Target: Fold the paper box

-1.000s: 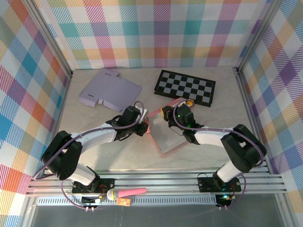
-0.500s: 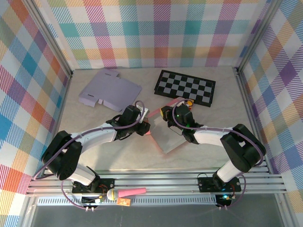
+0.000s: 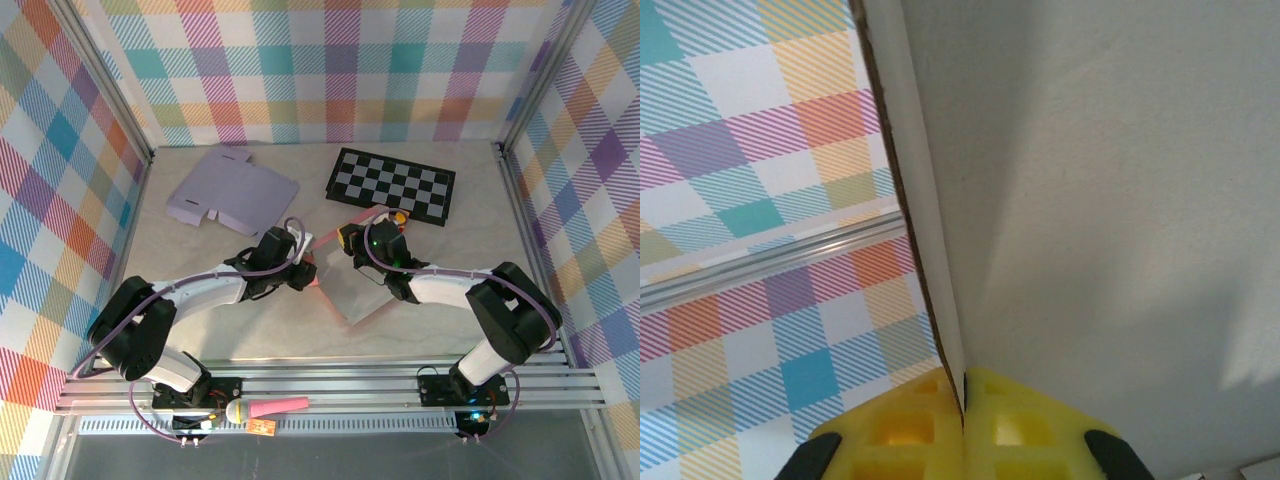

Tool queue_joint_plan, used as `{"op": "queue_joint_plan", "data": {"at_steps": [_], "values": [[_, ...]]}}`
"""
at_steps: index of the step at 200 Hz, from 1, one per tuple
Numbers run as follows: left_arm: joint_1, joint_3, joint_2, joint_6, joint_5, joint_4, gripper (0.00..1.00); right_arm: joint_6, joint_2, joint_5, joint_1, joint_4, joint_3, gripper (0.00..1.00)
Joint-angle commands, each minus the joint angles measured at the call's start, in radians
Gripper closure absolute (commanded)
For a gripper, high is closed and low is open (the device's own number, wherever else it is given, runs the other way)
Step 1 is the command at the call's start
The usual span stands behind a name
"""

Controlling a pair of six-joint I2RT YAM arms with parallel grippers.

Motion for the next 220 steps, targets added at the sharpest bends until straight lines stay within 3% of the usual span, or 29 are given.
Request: {"op": "queue_joint_plan", "data": {"at_steps": [1,43,97,220], "values": [[-0.016,-0.023,0.005,-0.001,0.033,0.028,0.71,0.016,-0.018,-0.001,-0.006,-0.027,0.035,1.00],[-0.024,-0.024,0.019,0.023,0.037,0.019,0.71,0.022,-0.039,0.009,-0.014,-0.057,0.022,1.00],[-0.025,0.001,0.053,0.030,0.017,0.027,0.81,0.028,-0.050,0.008,-0.015,-0.054,0.010,1.00],[-0.049,-0.001,0.065,0.003,0.018,0.059,0.76,0.012,-0.034,0.003,-0.015,-0.006,0.005,1.00]]}}
